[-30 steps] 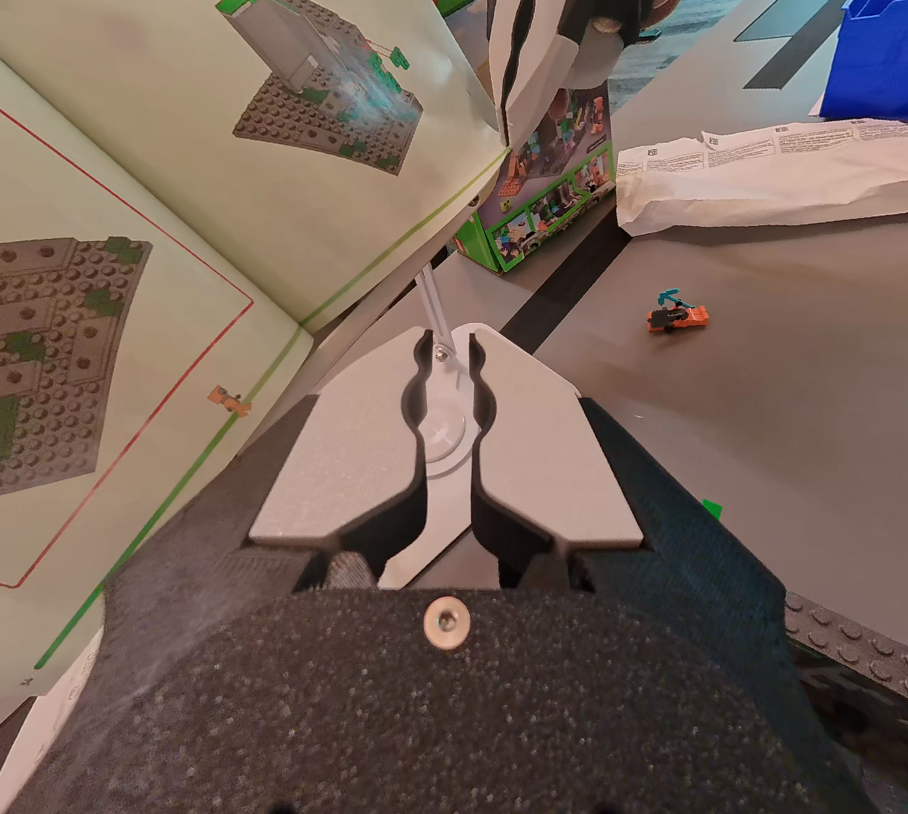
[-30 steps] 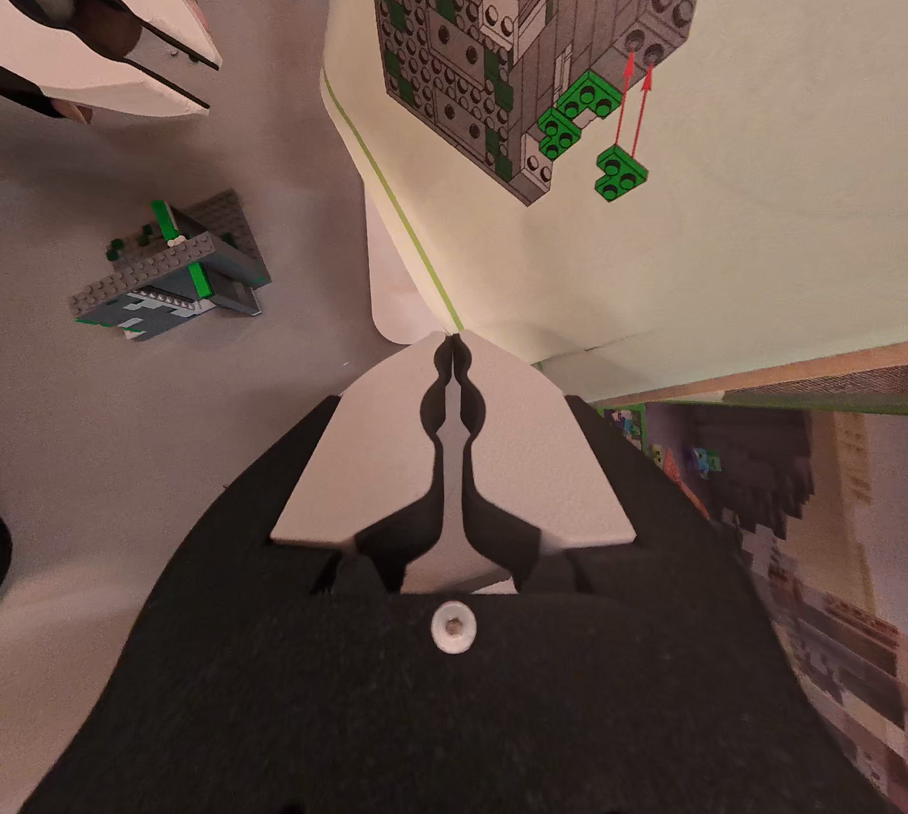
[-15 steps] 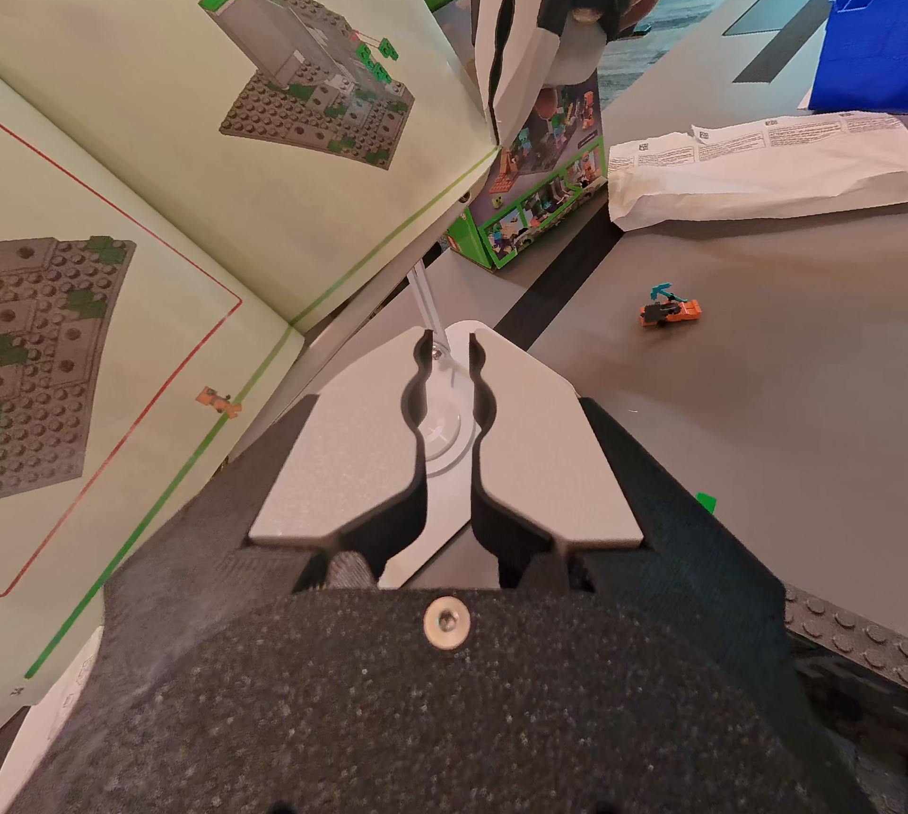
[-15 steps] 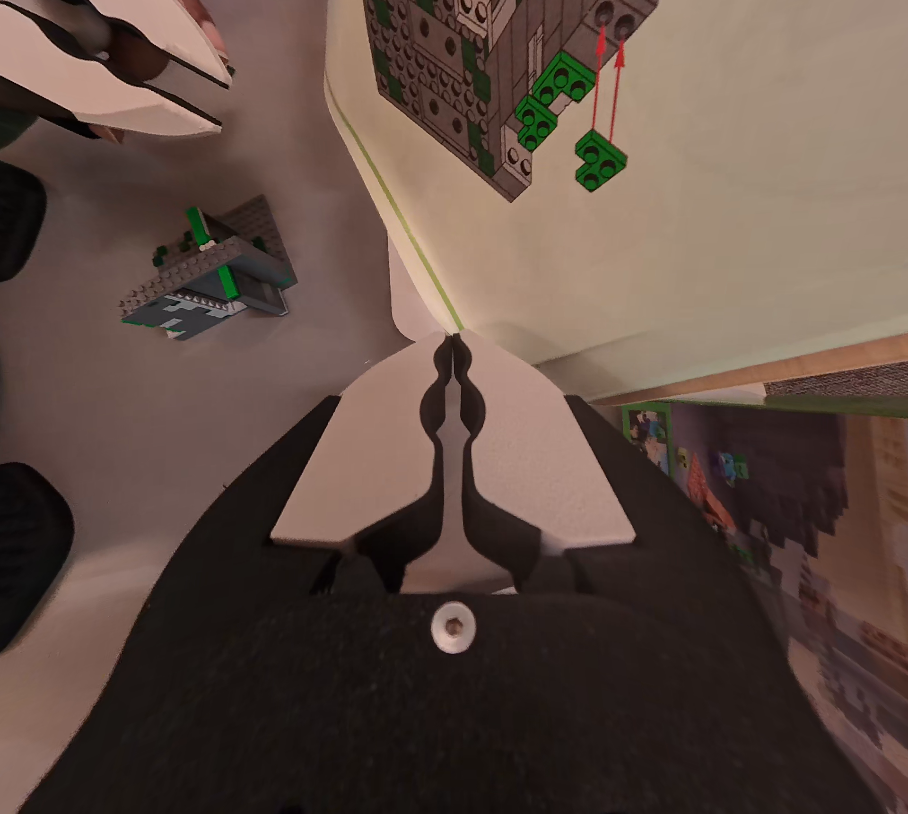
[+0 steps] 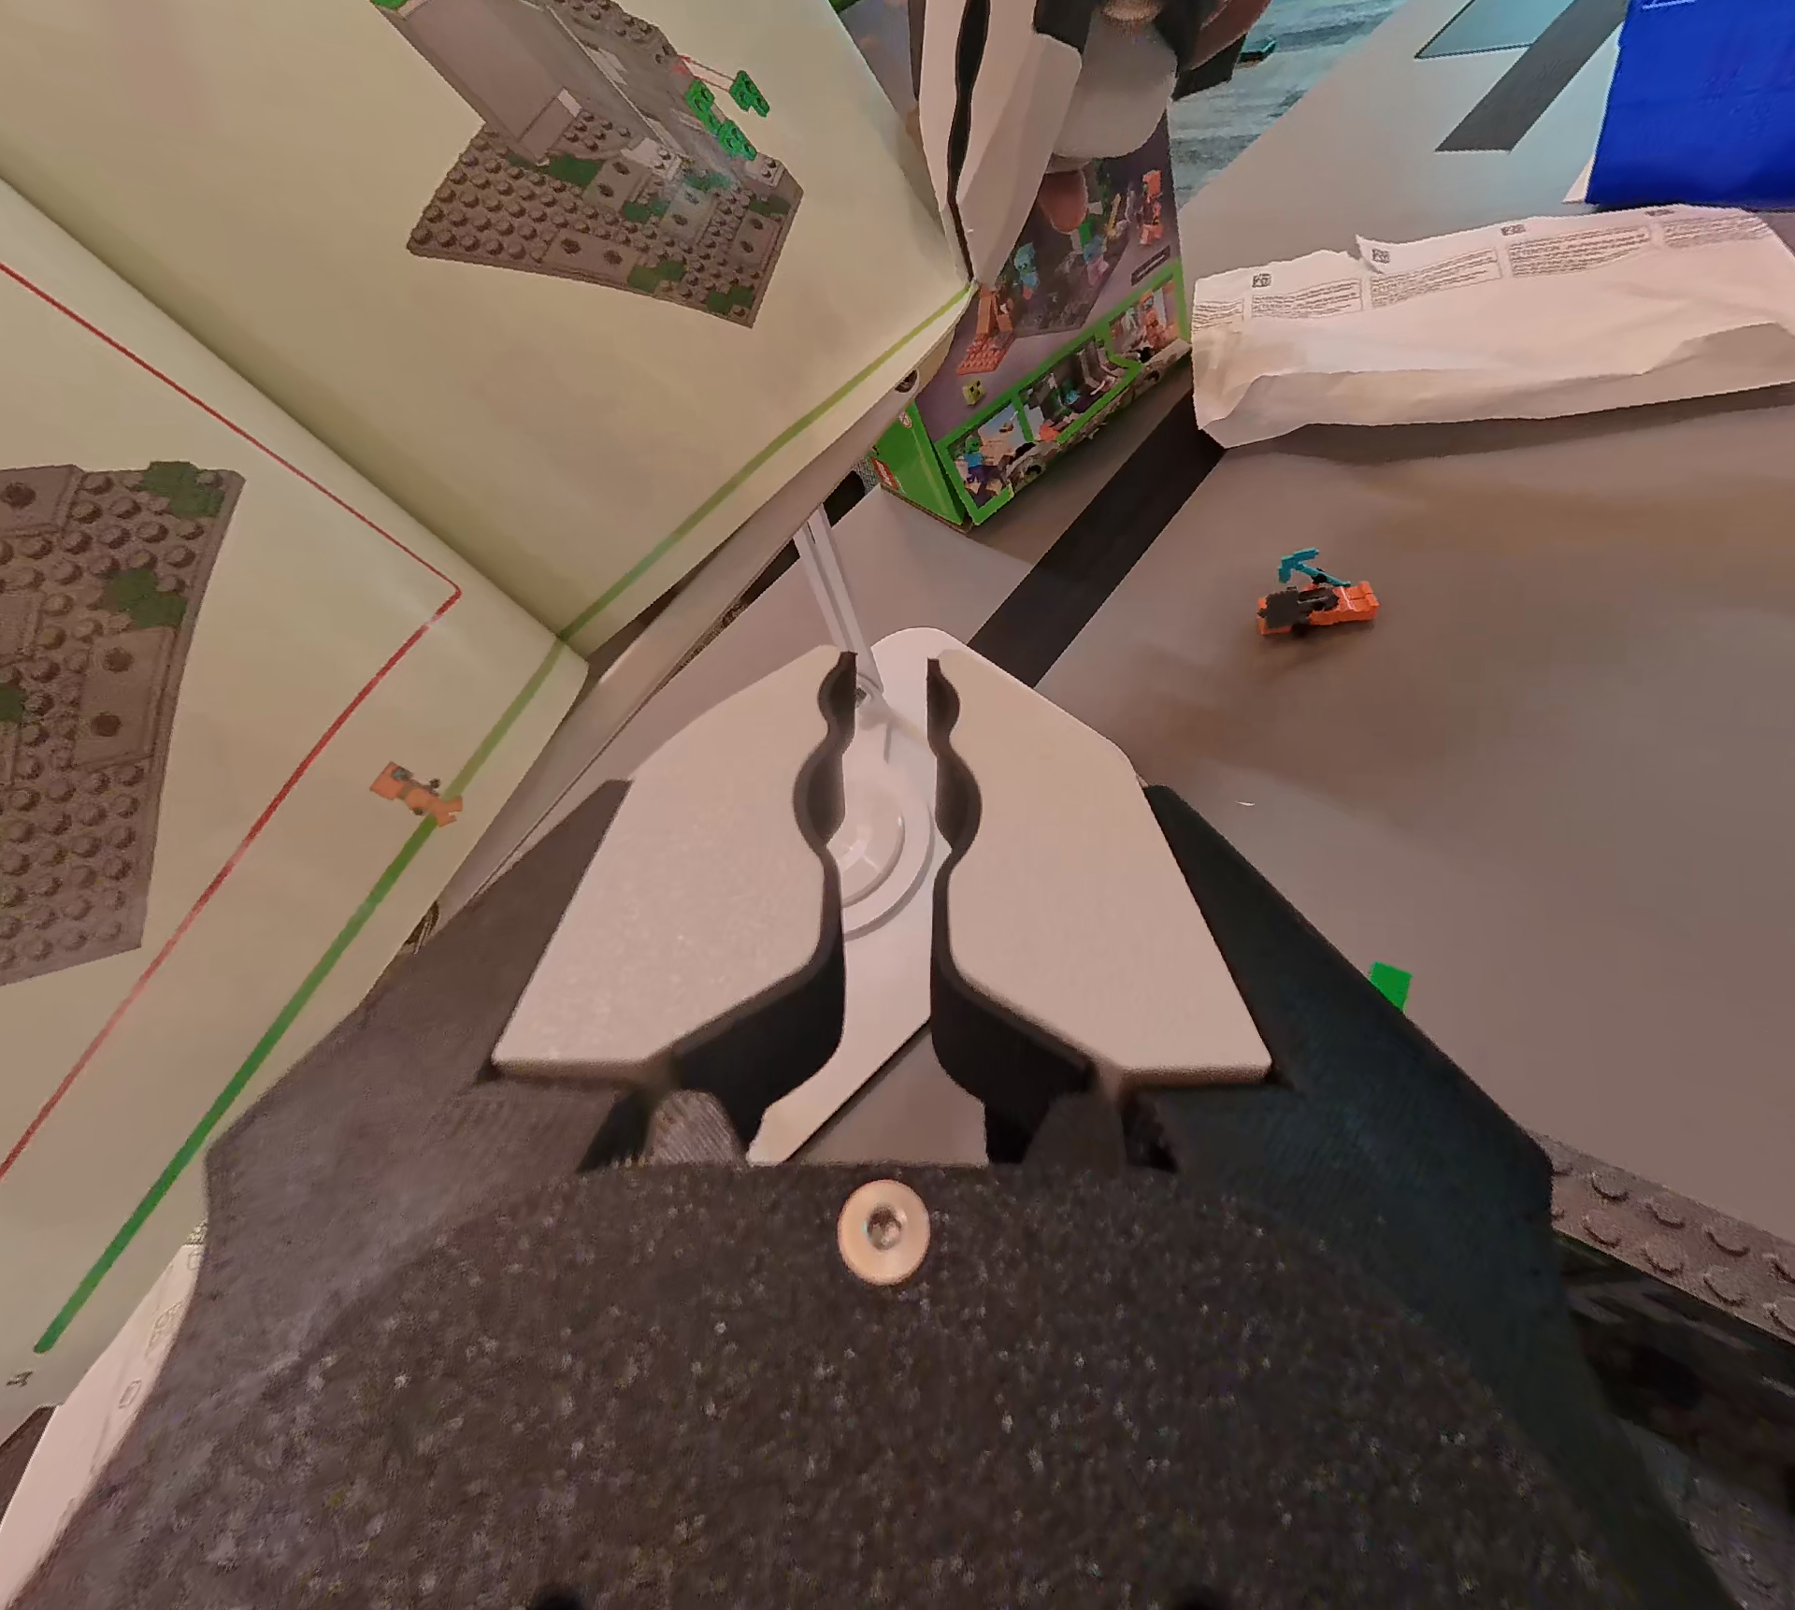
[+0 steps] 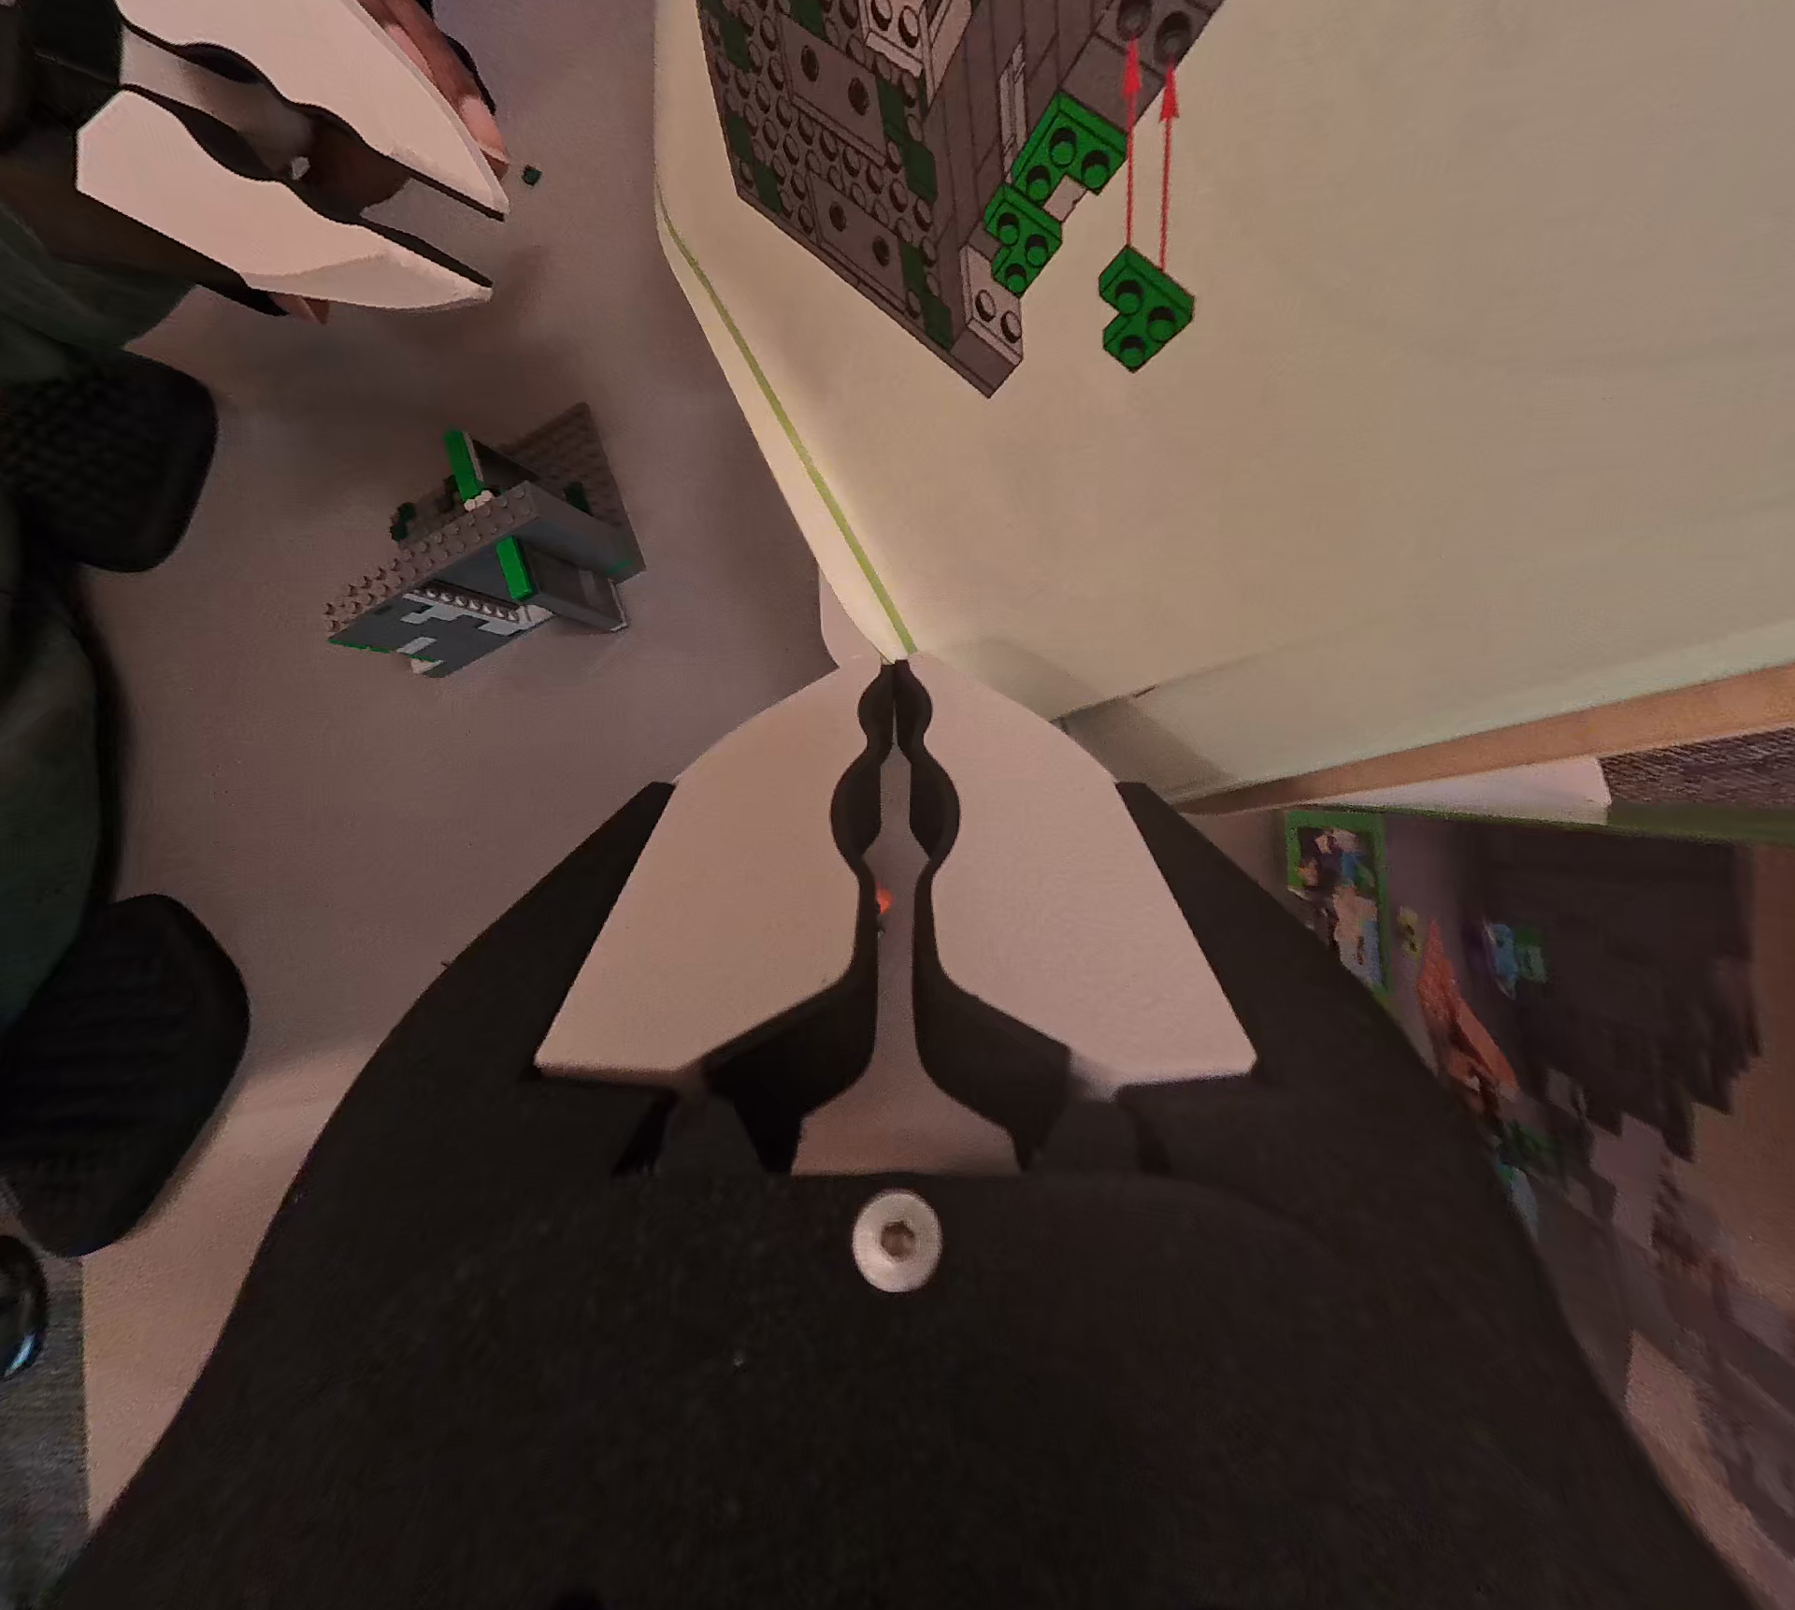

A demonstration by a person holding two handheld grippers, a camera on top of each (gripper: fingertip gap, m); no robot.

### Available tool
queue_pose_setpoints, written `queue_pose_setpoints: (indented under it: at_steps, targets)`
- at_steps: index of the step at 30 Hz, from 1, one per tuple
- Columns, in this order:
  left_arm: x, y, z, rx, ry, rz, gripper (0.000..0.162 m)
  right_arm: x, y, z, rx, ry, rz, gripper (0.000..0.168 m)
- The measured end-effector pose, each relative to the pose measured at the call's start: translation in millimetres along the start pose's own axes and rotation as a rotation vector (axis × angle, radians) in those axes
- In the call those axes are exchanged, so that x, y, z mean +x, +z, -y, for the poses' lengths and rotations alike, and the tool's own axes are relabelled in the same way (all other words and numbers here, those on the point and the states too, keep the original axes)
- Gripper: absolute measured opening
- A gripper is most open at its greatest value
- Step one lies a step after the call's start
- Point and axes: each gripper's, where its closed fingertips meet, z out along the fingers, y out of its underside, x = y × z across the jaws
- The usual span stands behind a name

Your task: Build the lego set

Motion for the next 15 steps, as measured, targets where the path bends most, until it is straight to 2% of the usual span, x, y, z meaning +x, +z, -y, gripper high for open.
queue_pose_setpoints:
  at_steps: [15]
  targets:
    - [1.8, 0.6, -0.1, -0.001, 0.006, -0.008, 0.014, -4.7, -1.7, 2.1, 0.012, 0.040, 0.106, 0.000]
